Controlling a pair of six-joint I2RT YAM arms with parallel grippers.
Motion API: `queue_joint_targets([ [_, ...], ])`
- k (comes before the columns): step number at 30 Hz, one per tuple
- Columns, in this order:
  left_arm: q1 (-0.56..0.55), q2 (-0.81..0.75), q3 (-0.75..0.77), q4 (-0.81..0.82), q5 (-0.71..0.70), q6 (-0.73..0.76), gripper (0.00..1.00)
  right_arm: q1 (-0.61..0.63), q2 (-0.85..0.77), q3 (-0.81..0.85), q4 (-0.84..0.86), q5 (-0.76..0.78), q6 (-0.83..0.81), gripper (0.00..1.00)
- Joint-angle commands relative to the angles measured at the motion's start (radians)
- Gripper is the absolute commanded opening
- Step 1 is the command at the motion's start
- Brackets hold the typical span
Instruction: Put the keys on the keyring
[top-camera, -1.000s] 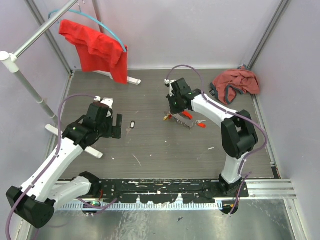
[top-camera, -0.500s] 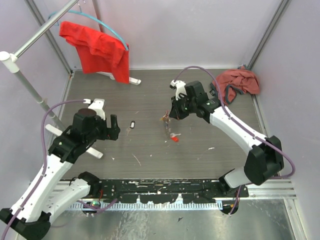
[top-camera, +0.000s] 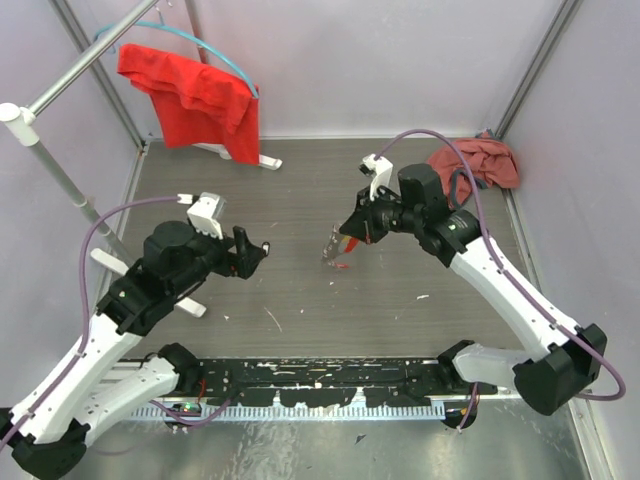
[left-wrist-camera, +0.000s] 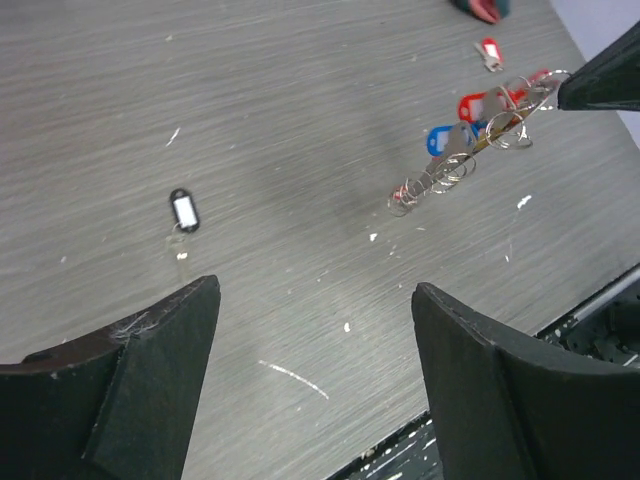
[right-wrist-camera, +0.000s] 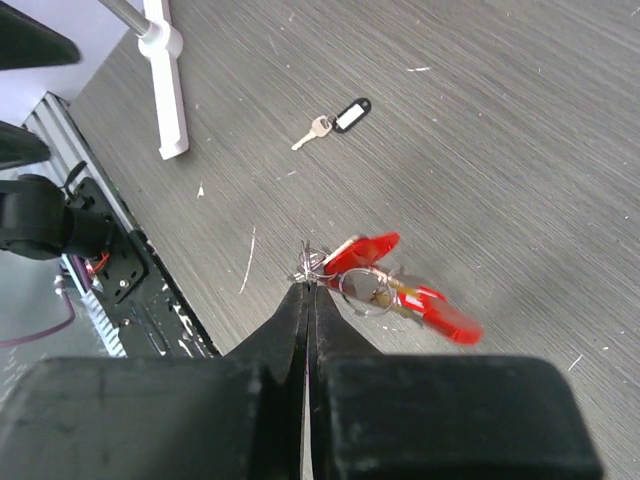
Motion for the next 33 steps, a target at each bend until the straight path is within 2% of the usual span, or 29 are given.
queue_joint_targets([
  [1,-0.078,0.022,-0.034,0.192,0.039,-0.003,0.82,0.003,-0.086,0.011,0.022,-0.056,-0.018,0.01],
  [9,-0.109,0.055,-0.071,0.419,0.284,0.023,0.69,0.003,-0.178,-0.019,0.043,-0.159,-0.121,0.01],
  [14,-0.119,0.054,-0.085,0.464,0.376,0.041,0.53,0.003,-0.182,0.003,0.069,-0.185,-0.101,0.01],
  [26,-0.268,0.083,-0.085,0.484,0.288,0.105,0.43,0.004,-0.187,0.068,0.103,-0.137,-0.001,0.01],
  [33,-0.338,0.137,-0.094,0.532,0.188,0.153,0.55,0.003,-0.208,0.089,0.104,-0.113,0.034,0.01],
])
